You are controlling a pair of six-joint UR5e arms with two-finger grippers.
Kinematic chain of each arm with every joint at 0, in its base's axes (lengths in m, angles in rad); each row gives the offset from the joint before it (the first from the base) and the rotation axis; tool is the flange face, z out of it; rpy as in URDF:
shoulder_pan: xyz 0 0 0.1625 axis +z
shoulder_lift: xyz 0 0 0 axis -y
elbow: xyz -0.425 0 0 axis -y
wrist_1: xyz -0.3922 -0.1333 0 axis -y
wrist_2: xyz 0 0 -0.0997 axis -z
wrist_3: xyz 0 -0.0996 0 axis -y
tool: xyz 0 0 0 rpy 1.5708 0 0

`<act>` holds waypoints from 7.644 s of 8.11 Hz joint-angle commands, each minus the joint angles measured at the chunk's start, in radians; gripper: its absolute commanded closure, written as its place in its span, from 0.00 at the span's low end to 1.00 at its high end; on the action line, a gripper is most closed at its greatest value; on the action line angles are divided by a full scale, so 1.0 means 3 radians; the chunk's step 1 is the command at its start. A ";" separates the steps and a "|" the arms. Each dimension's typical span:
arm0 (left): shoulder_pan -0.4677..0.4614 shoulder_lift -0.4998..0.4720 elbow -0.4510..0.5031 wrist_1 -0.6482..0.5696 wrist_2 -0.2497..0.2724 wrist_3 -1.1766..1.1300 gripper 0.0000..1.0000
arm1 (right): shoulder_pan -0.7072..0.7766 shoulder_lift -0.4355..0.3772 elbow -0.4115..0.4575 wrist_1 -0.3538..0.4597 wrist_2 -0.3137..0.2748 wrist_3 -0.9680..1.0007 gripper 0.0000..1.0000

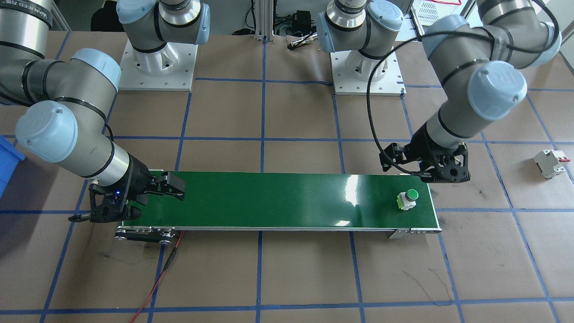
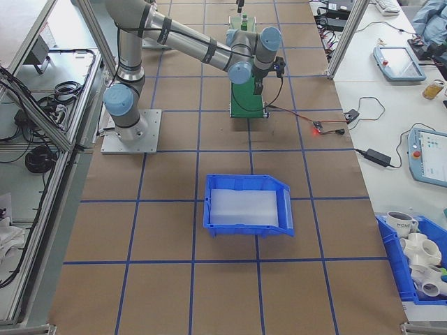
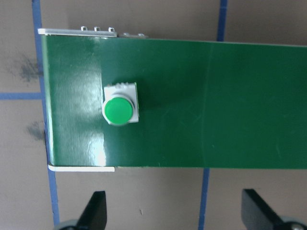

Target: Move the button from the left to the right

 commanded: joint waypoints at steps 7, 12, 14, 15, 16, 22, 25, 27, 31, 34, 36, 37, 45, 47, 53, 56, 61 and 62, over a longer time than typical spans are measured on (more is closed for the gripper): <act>-0.0211 0.0430 0.0480 -0.0886 0.0072 -0.0095 0.00 | -0.0001 -0.0027 0.0006 0.0033 0.0057 0.0085 0.00; -0.0221 0.0466 0.0511 -0.0891 0.0113 -0.0100 0.00 | -0.0001 -0.0022 0.0011 0.0054 0.0068 0.0085 0.00; -0.0221 0.0466 0.0505 -0.0891 0.0133 -0.0095 0.00 | 0.0004 -0.0022 0.0011 0.0054 0.0068 0.0085 0.00; -0.0221 0.0466 0.0490 -0.0891 0.0144 -0.0095 0.00 | -0.0001 -0.0027 0.0011 0.0054 0.0068 0.0085 0.00; -0.0221 0.0466 0.0490 -0.0891 0.0144 -0.0095 0.00 | -0.0001 -0.0027 0.0011 0.0054 0.0068 0.0085 0.00; -0.0221 0.0461 0.0490 -0.0891 0.0139 -0.0095 0.00 | 0.0005 -0.0022 0.0011 0.0312 0.0068 0.0080 0.00; -0.0216 0.0455 0.0485 -0.0886 0.0149 -0.0085 0.00 | 0.0005 -0.0007 -0.0004 0.0974 0.0113 0.0131 0.00; -0.0216 0.0425 0.0480 -0.0886 0.0149 -0.0064 0.00 | 0.0005 0.0024 0.0011 0.0011 0.0129 0.0121 0.00; -0.0216 0.0425 0.0500 -0.0881 0.0144 -0.0044 0.00 | 0.0005 0.0044 0.0011 -0.0226 0.0063 0.0141 0.04; -0.0211 0.0410 0.0515 -0.0881 0.0098 -0.0018 0.00 | 0.0005 0.0044 0.0016 -0.0258 0.0057 0.0284 0.00; -0.0211 0.0404 0.0516 -0.0886 0.0138 -0.0018 0.00 | 0.0025 0.0034 0.0026 -0.0248 0.0108 0.0705 0.00; -0.0206 0.0409 0.0511 -0.0891 0.0144 -0.0018 0.00 | 0.0071 0.0024 0.0031 -0.0248 0.0119 0.0856 0.00; -0.0191 0.0420 0.0511 -0.0896 0.0149 0.0023 0.00 | 0.0270 0.0100 0.0179 -0.0243 -0.0237 0.0522 0.04; -0.0191 0.0420 0.0500 -0.0896 0.0149 0.0023 0.00 | 0.0270 0.0131 0.0179 -0.0233 -0.0382 0.0352 0.30; -0.0191 0.0420 0.0485 -0.0891 0.0149 0.0028 0.00 | 0.0052 0.0070 -0.0290 -0.0223 -0.1113 -0.0333 1.00; -0.0170 0.0435 0.0495 -0.0891 0.0159 0.0094 0.00 | -0.0576 -0.0093 -0.0434 -0.0105 -0.1164 -0.0966 1.00; -0.0145 0.0425 0.0480 -0.0881 0.0154 0.0130 0.00 | -0.2003 -0.0237 -0.0444 -0.0032 -0.1159 -0.2868 1.00; -0.0145 0.0415 0.0480 -0.0881 0.0154 0.0130 0.00 | -0.2233 -0.0100 -0.0449 -0.0195 -0.1134 -0.3184 1.00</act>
